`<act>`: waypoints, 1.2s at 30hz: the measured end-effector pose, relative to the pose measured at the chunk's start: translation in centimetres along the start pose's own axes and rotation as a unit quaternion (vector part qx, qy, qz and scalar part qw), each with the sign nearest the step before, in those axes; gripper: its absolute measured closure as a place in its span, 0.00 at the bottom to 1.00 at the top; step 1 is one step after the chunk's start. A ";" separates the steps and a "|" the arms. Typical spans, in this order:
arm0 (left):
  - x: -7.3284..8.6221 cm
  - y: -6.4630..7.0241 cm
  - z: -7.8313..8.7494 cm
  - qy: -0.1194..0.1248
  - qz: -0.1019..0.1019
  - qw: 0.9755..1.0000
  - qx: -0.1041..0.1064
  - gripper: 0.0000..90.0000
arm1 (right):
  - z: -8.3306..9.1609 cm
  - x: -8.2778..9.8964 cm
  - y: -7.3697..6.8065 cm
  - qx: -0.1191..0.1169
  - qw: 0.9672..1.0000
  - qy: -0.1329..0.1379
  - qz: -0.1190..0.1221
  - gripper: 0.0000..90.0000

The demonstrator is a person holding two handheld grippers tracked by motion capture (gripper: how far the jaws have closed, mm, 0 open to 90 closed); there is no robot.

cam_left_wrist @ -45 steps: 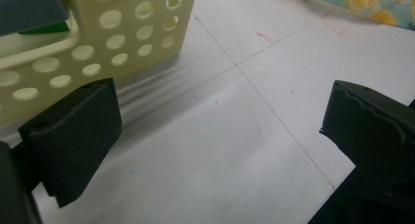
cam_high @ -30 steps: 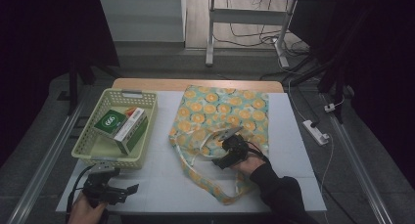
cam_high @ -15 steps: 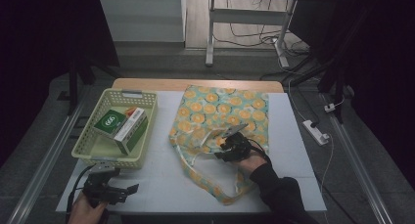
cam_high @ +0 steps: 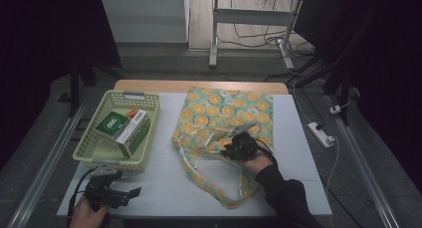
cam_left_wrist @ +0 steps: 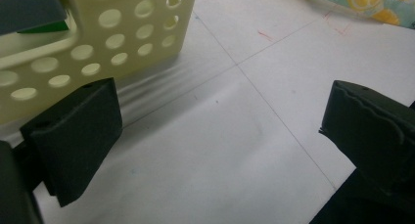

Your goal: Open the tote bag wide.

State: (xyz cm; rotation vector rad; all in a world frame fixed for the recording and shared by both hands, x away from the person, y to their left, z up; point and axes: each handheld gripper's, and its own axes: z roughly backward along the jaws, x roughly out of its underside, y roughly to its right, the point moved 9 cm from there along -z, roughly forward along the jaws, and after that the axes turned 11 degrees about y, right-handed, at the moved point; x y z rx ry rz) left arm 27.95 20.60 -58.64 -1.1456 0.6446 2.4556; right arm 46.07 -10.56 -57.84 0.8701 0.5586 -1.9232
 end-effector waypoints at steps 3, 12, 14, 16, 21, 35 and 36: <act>0.0 0.0 0.0 0.000 0.000 1.000 0.000 0.02 | -0.2 0.3 0.1 0.004 1.000 -0.006 0.011 0.94; 0.0 0.0 0.0 0.000 0.000 1.000 0.000 0.02 | 1.2 -1.7 -0.1 0.001 0.999 0.036 0.013 0.99; 0.0 0.0 0.0 0.000 0.000 1.000 0.000 0.02 | 1.4 -2.0 -0.1 0.000 0.999 0.040 0.010 0.99; 0.0 0.0 0.0 0.000 0.001 1.000 0.001 0.02 | 1.6 -2.5 -0.2 -0.002 0.999 0.046 0.007 0.99; 0.0 0.0 0.0 -0.001 0.001 1.000 0.000 0.02 | 2.7 -4.2 0.0 -0.006 0.997 0.076 -0.012 0.99; 0.0 -0.1 0.0 -0.002 0.003 1.000 0.000 0.02 | 4.2 -6.7 0.4 0.002 0.994 0.107 -0.009 0.99; 0.0 -0.1 0.0 -0.002 0.003 1.000 0.000 0.02 | 4.3 -6.9 0.4 0.003 0.994 0.109 -0.011 0.99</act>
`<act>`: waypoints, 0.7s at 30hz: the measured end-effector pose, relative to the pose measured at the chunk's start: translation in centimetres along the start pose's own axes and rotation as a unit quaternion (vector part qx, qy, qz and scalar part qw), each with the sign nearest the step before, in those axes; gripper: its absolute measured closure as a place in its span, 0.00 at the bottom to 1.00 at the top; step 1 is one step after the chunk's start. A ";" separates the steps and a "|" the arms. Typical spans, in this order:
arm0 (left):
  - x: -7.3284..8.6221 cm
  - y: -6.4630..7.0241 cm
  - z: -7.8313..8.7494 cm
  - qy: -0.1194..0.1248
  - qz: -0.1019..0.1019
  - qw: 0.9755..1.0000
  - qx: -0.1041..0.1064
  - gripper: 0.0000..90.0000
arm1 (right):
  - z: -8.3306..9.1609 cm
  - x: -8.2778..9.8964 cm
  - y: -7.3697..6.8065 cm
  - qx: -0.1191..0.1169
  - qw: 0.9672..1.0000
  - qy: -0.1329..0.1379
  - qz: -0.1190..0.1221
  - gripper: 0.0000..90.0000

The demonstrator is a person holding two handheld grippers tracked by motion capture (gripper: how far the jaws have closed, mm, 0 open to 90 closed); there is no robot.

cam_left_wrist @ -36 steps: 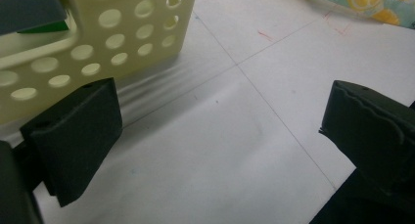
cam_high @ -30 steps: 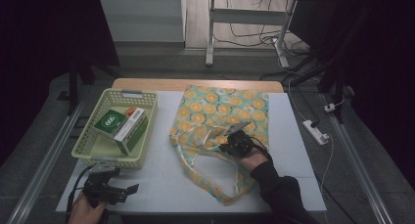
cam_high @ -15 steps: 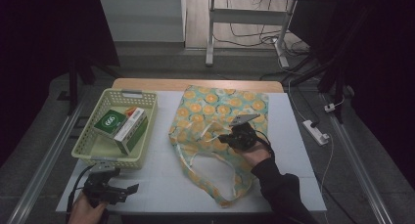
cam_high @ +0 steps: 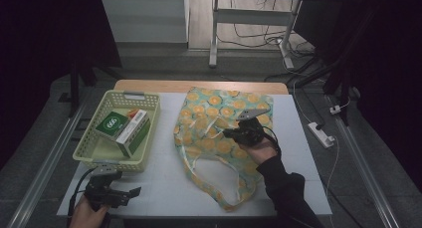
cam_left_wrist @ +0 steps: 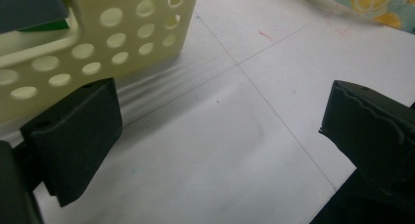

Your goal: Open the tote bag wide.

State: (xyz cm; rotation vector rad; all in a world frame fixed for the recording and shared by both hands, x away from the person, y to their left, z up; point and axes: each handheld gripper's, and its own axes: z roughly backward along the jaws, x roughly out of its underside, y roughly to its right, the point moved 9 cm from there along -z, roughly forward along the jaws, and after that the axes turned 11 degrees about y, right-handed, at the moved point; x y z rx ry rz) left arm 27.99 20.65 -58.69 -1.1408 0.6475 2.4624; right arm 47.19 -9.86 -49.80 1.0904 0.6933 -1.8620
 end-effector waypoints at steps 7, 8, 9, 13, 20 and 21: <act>0.0 0.0 0.0 0.000 0.000 1.000 0.001 0.02 | 0.4 -0.9 0.2 0.003 1.000 0.018 -0.010 0.99; 0.0 0.0 0.0 0.001 0.000 1.000 0.001 0.02 | 0.5 -1.1 0.2 0.003 1.000 0.019 -0.011 0.99; 0.0 0.0 0.0 0.001 0.000 1.000 0.001 0.02 | 0.5 -1.2 0.1 0.002 1.000 0.021 -0.010 0.99; 0.0 0.0 0.0 0.000 -0.001 1.000 0.001 0.02 | 0.6 -1.6 0.2 0.003 1.000 0.028 -0.011 0.99; 0.0 0.0 0.0 0.001 0.000 1.000 0.001 0.02 | 0.9 -2.2 0.5 0.003 0.999 0.036 -0.019 0.99; 0.0 0.0 0.0 0.003 0.001 1.000 0.001 0.02 | 1.0 -2.3 0.5 0.004 0.999 0.035 -0.019 0.99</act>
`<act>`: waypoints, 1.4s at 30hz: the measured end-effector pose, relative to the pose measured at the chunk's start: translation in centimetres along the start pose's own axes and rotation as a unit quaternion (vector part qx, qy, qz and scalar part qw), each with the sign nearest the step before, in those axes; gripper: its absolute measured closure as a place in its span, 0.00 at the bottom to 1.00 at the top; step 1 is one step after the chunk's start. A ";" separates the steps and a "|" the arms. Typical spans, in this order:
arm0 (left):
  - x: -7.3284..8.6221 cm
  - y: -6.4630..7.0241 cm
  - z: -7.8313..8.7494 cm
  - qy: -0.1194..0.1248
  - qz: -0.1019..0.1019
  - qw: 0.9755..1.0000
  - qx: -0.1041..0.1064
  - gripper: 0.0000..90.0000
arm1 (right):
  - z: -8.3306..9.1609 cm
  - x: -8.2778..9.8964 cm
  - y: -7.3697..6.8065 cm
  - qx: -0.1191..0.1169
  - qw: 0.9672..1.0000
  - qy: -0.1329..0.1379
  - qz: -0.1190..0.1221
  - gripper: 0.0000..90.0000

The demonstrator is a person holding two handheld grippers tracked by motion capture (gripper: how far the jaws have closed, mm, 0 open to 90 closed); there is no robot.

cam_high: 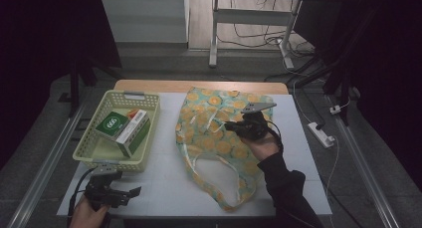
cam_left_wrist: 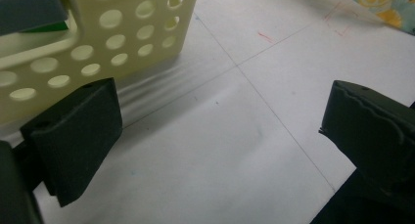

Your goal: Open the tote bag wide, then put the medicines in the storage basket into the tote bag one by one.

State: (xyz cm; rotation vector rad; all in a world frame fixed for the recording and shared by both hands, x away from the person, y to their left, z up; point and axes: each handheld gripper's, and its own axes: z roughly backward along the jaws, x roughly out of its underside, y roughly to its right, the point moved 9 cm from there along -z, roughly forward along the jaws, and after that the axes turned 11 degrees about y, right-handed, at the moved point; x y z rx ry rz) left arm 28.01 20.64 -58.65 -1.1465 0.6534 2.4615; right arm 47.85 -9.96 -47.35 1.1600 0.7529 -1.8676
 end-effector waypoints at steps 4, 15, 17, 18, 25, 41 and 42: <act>0.0 0.0 0.1 0.002 0.001 1.000 0.000 0.02 | 0.1 -0.3 0.1 0.003 1.000 0.004 0.000 0.99; 0.0 0.0 0.2 0.003 0.003 1.000 0.001 0.01 | 0.4 -0.7 0.1 0.004 1.000 0.009 0.001 0.99; -0.1 -0.1 0.2 0.009 0.005 1.000 -0.001 0.00 | 0.3 -0.5 0.1 0.003 1.000 0.006 0.003 0.99; -0.1 -0.1 0.3 0.011 0.007 1.000 -0.001 0.00 | 0.2 -0.4 0.1 0.000 1.000 0.005 0.005 0.99; -0.2 -0.2 0.4 0.018 0.012 1.000 0.000 0.00 | 0.1 -0.2 0.0 0.000 1.000 0.001 0.014 0.99; -1.1 -0.2 1.4 0.039 -0.005 0.999 -0.008 0.00 | 0.2 -0.1 0.4 0.003 1.000 0.003 0.001 0.99; -1.2 -0.1 1.6 0.040 -0.008 0.999 -0.008 0.00 | 0.2 -0.1 0.4 0.003 1.000 0.003 0.001 0.99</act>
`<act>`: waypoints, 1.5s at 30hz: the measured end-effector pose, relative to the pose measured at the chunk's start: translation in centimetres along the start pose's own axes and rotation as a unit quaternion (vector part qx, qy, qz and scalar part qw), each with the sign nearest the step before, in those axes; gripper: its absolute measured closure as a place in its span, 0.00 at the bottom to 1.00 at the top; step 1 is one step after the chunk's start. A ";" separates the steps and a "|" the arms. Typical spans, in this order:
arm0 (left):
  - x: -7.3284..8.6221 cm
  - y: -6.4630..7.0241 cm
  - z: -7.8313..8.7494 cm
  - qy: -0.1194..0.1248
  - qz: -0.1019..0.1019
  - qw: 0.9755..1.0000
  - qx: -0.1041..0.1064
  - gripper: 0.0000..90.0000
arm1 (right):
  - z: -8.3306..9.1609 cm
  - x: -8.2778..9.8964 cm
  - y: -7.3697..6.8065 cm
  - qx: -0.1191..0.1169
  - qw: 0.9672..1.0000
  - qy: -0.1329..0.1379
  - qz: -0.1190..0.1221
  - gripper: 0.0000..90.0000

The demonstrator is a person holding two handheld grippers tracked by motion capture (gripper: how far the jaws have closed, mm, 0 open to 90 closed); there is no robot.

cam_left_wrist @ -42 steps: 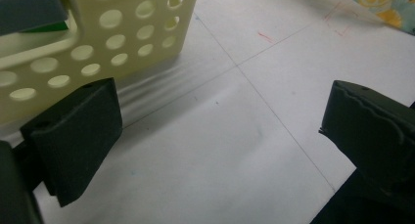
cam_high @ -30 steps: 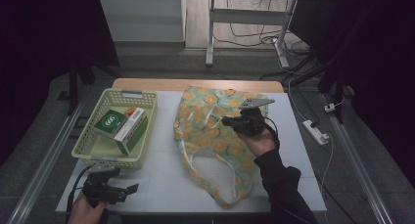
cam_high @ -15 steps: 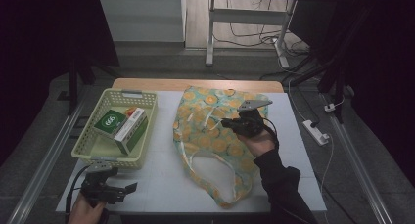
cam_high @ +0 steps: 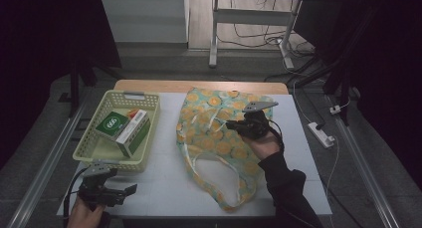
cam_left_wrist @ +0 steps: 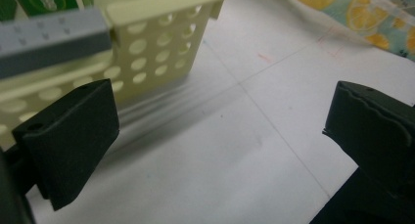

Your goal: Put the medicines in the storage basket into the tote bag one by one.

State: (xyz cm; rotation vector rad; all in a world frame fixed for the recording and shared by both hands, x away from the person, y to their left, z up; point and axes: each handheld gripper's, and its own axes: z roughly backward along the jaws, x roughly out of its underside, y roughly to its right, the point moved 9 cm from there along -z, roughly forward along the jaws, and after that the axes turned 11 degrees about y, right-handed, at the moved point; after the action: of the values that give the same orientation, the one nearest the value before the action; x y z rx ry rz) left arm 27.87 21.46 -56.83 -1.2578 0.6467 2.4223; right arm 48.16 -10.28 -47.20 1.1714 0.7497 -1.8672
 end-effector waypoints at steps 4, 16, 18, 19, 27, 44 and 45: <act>-0.4 0.0 0.4 0.003 -0.004 1.000 -0.002 0.00 | 0.0 0.0 0.0 0.000 1.000 0.000 -0.001 0.99; -1.8 -0.1 1.7 0.018 -0.011 1.000 0.007 0.00 | 0.1 0.0 0.2 0.001 1.000 -0.001 -0.002 0.99; -2.0 -0.2 1.9 0.023 -0.012 1.000 0.009 0.00 | 0.2 0.1 0.3 0.001 1.000 -0.002 -0.002 0.99; -2.0 -0.2 2.0 0.021 -0.012 1.000 0.012 0.00 | 0.2 0.1 0.3 0.001 1.000 -0.002 -0.002 0.99; -2.5 -0.7 2.4 0.016 -0.016 1.000 0.009 0.00 | 0.1 0.1 0.2 0.001 1.000 -0.003 0.000 0.99; -4.4 -4.0 3.2 0.040 -0.019 0.998 -0.046 0.00 | 0.1 0.0 0.0 0.001 1.000 -0.003 0.003 0.99; -4.5 -4.3 3.2 0.040 -0.018 0.998 -0.049 0.00 | 0.0 0.0 0.0 0.001 1.000 -0.003 0.003 0.99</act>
State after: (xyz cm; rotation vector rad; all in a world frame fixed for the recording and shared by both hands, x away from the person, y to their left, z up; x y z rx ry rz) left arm 30.25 26.38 -52.49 -1.3980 0.5270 2.4106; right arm 48.13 -10.29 -47.15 1.1672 0.7401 -1.8670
